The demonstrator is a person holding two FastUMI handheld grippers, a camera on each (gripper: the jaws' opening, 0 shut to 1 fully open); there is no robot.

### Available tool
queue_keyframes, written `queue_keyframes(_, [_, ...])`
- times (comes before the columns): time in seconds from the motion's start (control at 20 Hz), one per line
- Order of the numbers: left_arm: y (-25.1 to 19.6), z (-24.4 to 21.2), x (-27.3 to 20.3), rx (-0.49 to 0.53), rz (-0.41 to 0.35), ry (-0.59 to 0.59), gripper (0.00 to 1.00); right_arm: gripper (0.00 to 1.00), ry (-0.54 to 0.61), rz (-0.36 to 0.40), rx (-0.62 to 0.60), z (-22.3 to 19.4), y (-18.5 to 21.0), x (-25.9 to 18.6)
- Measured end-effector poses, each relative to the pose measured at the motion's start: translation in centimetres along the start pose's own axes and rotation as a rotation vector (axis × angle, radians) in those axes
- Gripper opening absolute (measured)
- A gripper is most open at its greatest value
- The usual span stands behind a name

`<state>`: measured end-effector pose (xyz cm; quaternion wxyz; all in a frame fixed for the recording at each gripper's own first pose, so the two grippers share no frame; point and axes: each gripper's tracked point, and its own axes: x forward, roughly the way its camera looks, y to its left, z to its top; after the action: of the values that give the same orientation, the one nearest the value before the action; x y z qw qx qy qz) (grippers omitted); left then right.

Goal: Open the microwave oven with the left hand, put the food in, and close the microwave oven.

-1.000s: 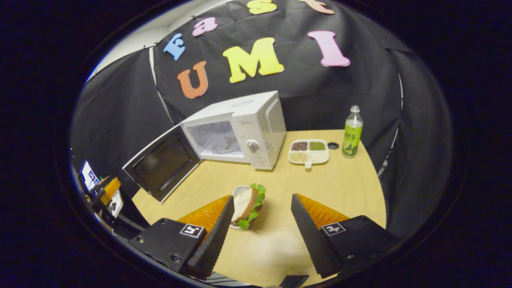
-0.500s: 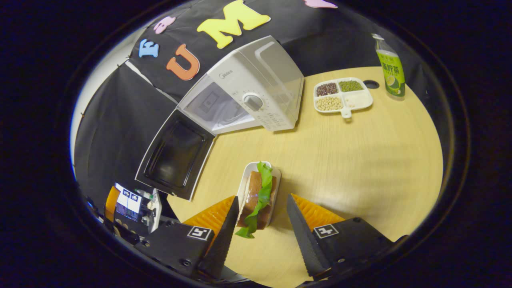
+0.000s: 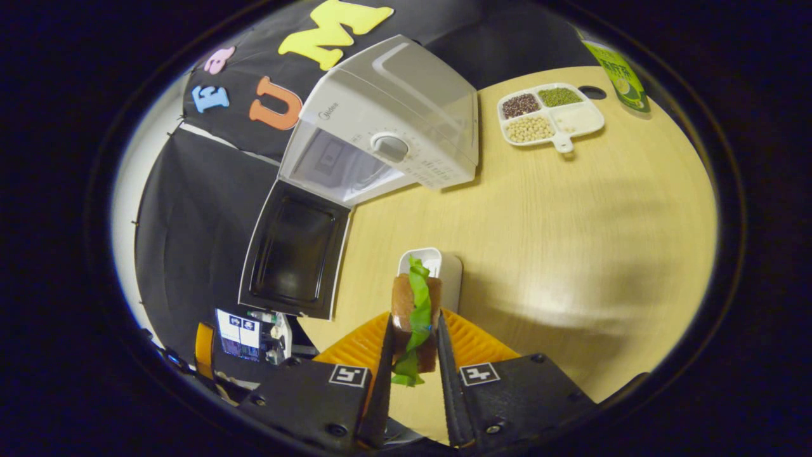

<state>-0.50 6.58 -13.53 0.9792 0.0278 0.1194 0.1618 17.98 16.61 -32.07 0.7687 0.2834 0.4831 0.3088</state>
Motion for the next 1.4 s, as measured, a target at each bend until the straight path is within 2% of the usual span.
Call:
queue_keyframes(0.05, [0.2, 0.1, -0.1, -0.005, -0.001, -0.002, 0.96, 0.38, -0.011, 0.002, -0.002, 0.3, 0.4, -0.2])
queue_keyframes(0.1, [0.4, 0.2, -0.1, -0.008, -0.001, -0.005, 0.97, 0.29, -0.028, 0.008, -0.005, 0.6, 1.1, -0.9])
queue_keyframes(0.35, [1.4, 0.0, 0.5, 0.0, -0.044, -0.019, 0.97, 0.27, -0.156, 0.066, -0.007, 3.3, 6.9, -2.6])
queue_keyframes(0.4, [1.8, 0.0, 0.7, 0.006, -0.052, -0.019, 0.97, 0.35, -0.191, 0.074, -0.007, 4.0, 8.3, -2.5])
queue_keyframes(0.55, [2.8, -0.1, 1.3, 0.007, -0.104, -0.027, 0.97, 0.35, -0.325, 0.101, 0.012, 6.1, 12.7, -1.5])
queue_keyframes(0.75, [4.3, -0.4, 2.4, 0.014, -0.185, -0.028, 0.96, 0.35, -0.54, 0.135, 0.088, 9.0, 16.9, 2.9])
queue_keyframes(0.9, [5.5, -0.5, 3.2, 0.018, -0.234, -0.037, 0.97, 0.35, -0.736, 0.137, 0.214, 11.1, 17.7, 7.1])
queue_keyframes(1.05, [7.1, -1.1, 3.8, 0.048, -0.249, -0.047, 0.96, 0.35, -0.892, 0.136, 0.304, 12.3, 18.0, 11.1])
queue_keyframes(1.2, [8.3, -2.0, 4.3, 0.051, -0.252, -0.043, 0.97, 0.35, -1.002, 0.12, 0.386, 14.1, 17.5, 15.5])
queue_keyframes(1.4, [9.4, -3.9, 5.1, 0.04, -0.26, -0.005, 0.97, 0.35, -1.06, 0.086, 0.408, 17.5, 17.7, 20.0])
